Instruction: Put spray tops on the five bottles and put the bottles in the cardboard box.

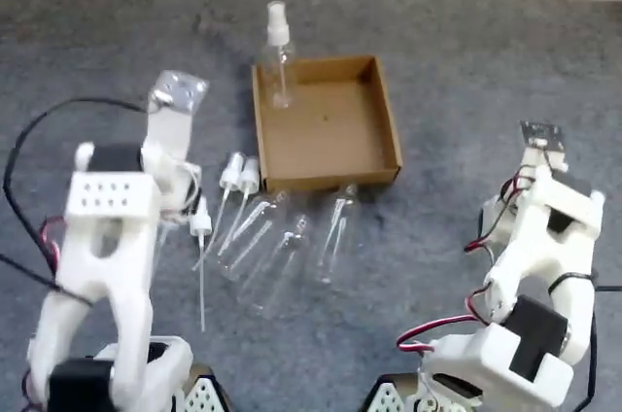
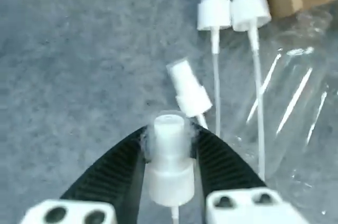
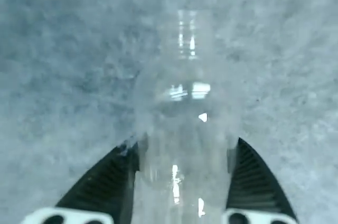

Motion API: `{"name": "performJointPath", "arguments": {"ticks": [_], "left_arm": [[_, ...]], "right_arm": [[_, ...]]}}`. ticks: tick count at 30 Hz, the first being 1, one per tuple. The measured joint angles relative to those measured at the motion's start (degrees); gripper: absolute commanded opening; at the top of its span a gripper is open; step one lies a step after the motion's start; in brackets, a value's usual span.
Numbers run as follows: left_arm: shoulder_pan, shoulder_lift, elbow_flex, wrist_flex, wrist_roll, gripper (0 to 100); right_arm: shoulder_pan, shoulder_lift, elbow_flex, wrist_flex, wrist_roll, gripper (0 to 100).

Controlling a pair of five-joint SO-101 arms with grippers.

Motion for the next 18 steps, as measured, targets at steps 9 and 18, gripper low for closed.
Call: {"name": "performJointPath", "arguments": {"ticks": [9, 18], "left_arm": [[1.41, -8.0, 9.05, -3.08, 0.26, 0], [1.49, -8.09, 9.05, -3.34, 0.26, 0]], "right_arm": [[-3.87, 0.35, -5.63, 7.03, -0.09, 32.2], [-4.92, 7.12, -17.76, 9.23, -0.18, 30.0]]}}
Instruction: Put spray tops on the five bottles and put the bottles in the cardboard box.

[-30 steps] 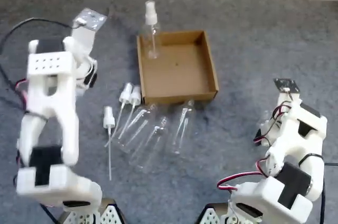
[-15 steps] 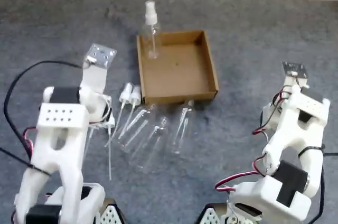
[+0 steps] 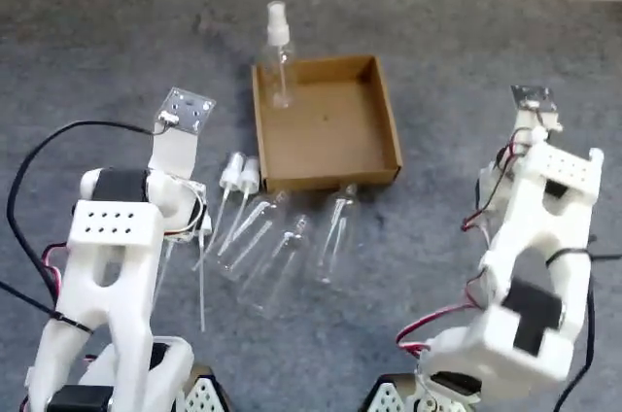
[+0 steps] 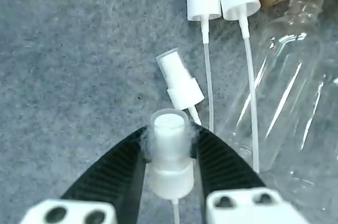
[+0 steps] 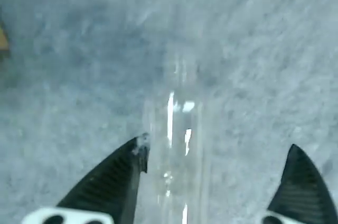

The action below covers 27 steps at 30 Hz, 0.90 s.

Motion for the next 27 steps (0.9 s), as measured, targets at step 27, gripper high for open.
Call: {"name": "performJointPath", "arguments": {"ticks": [27], "left_arm": [[0.0, 0.0, 3.25, -3.87, 0.09, 0]], "right_arm": [[-0.7, 27.96, -28.04, 16.62, -13.27, 24.2]]}}
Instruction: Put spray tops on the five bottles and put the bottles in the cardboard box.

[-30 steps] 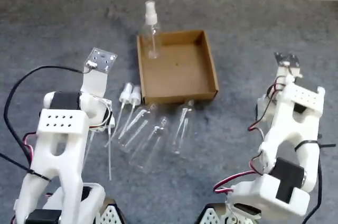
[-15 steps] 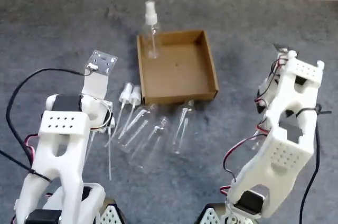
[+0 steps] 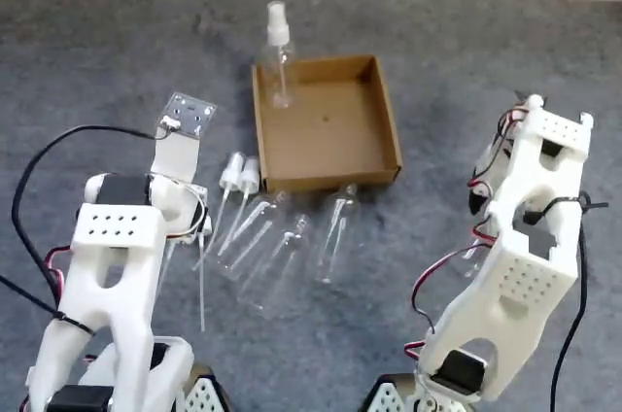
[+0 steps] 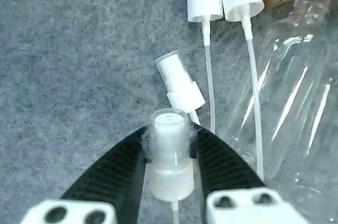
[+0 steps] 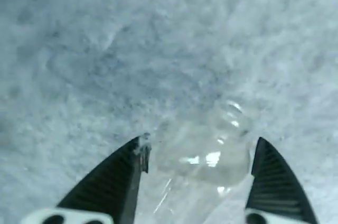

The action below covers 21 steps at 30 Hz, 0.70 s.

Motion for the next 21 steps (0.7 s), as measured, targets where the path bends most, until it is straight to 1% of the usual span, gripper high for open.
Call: {"name": "performJointPath", "arguments": {"ticks": [3, 10, 13, 18, 21], "left_arm": [[0.0, 0.0, 0.0, 0.0, 0.0, 0], [0.0, 0.0, 0.0, 0.0, 0.0, 0], [0.18, 0.0, 0.18, 0.0, 0.0, 0], [0.35, 0.0, 0.18, 0.0, 0.0, 0], [0.35, 0.0, 0.18, 0.0, 0.0, 0]], "right_arm": [[1.05, 0.0, 0.0, 0.0, -1.76, 24.2], [3.16, 0.0, 0.0, -0.18, -2.2, 24.0], [3.43, 0.0, 1.23, -1.23, -2.2, 19.9], [3.69, -0.53, 9.14, -9.32, -2.29, 13.5], [3.78, -1.58, 12.31, -12.48, -2.2, 7.0]]}}
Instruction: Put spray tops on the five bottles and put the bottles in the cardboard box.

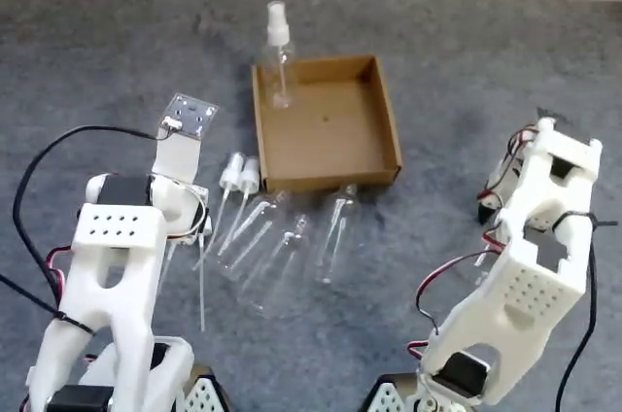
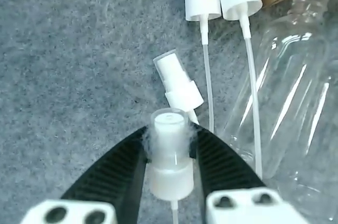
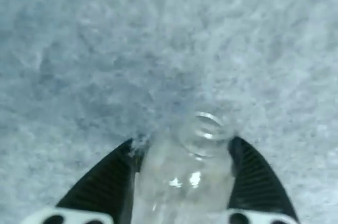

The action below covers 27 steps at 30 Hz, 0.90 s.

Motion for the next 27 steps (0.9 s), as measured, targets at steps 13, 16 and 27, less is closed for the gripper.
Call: {"name": "performJointPath", "arguments": {"ticks": [13, 16, 27], "left_arm": [[0.0, 0.0, 0.0, 0.0, 0.0, 0], [0.0, -0.09, 0.62, 0.0, 0.0, 0], [0.0, -0.53, 1.58, 0.0, 0.0, 0]], "right_arm": [[-6.24, 1.49, -14.51, 1.32, 26.29, 0.5], [-8.88, 1.49, -14.77, 1.85, 33.05, 0.9], [-9.49, 1.49, -14.68, 1.93, 28.66, 27.2]]}}
